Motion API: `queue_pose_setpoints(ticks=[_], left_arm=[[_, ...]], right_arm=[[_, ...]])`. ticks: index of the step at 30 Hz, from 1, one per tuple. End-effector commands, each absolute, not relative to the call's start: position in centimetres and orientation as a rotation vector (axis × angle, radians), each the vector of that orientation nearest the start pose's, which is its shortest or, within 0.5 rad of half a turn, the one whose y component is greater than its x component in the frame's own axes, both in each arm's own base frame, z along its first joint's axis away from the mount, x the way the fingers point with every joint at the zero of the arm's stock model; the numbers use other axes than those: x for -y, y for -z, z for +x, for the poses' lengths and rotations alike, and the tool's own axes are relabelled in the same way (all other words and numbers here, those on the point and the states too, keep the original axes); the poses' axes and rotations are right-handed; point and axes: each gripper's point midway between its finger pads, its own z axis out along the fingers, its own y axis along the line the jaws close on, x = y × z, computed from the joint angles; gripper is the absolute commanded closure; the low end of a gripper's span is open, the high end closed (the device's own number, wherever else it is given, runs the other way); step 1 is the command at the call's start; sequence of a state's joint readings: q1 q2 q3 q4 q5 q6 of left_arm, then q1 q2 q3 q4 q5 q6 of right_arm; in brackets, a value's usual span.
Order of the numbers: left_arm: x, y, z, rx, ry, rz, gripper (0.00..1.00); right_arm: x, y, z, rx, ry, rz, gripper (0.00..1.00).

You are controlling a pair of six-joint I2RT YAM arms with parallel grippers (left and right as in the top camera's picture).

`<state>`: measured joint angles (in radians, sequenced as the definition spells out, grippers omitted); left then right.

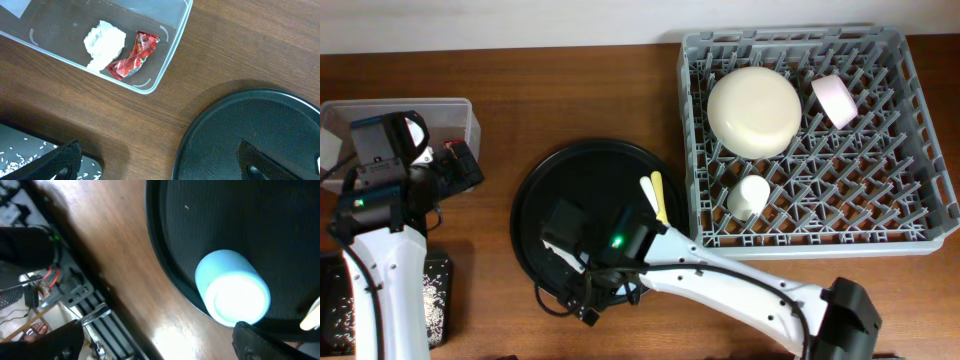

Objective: Sort waste into correct bins and load items into the dishwasher rack
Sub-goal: 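Reach the right gripper to the light-blue cup and grasp it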

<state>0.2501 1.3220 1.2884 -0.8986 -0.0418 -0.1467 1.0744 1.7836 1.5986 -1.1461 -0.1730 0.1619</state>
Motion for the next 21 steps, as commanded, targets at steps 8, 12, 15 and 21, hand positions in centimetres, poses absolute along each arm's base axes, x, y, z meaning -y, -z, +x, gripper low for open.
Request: queue_pose_setpoints(ticks=[8, 12, 15, 21], left_arm=[[-9.4, -23.0, 33.6, -2.437, -0.099, -0.504, 0.01], [-9.4, -23.0, 33.6, -2.437, -0.099, -0.504, 0.01], [-9.4, -23.0, 33.6, -2.437, -0.098, -0.504, 0.01], [-9.4, -23.0, 33.6, -2.437, -0.099, -0.504, 0.01]], right_arm=[[-33.6, -10.7, 19.9, -2.661, -0.117, -1.210, 0.02], [-32.1, -9.9, 22.4, -2.750, -0.110, -1.049, 0.01], [-32.5, -9.9, 21.9, -2.791, -0.208, -1.045, 0.01], [-32.1, -7.2, 21.4, -2.801, -0.210, -1.052, 0.00]])
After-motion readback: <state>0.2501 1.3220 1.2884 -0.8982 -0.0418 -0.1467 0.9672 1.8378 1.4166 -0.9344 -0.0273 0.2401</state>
